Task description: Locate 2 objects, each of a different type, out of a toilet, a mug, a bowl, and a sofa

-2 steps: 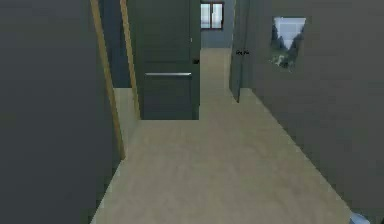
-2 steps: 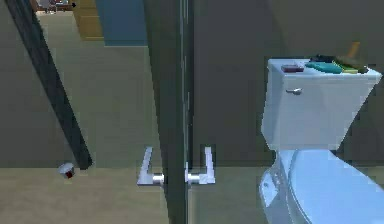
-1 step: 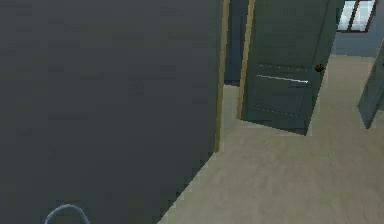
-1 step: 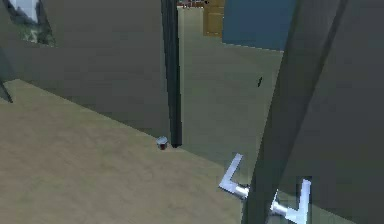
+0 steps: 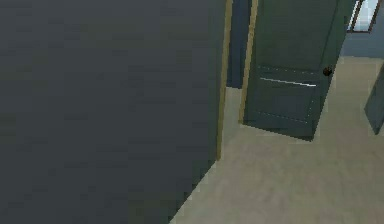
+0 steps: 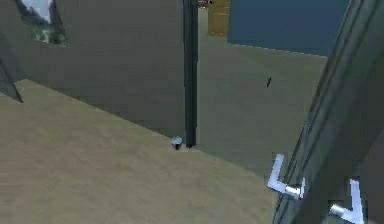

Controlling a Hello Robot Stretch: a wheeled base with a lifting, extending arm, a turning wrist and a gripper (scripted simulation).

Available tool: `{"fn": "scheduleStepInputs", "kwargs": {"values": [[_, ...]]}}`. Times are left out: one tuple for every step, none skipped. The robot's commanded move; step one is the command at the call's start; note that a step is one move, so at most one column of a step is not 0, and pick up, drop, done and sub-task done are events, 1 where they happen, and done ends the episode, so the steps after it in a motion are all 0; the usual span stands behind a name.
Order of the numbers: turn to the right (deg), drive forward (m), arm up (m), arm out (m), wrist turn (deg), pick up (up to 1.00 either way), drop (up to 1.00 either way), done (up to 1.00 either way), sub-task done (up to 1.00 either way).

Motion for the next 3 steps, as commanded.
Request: {"fn": "scheduleStepInputs", "kwargs": {"values": [[24.0,0.0,0.0,0.0,0.0,0.0,0.0,0.0,0.0],[0.0,1.0,0.0,0.0,0.0,0.0,0.0,0.0,0.0],[0.0,0.45,0.0,0.0,0.0,0.0,0.0,0.0,0.0]]}}
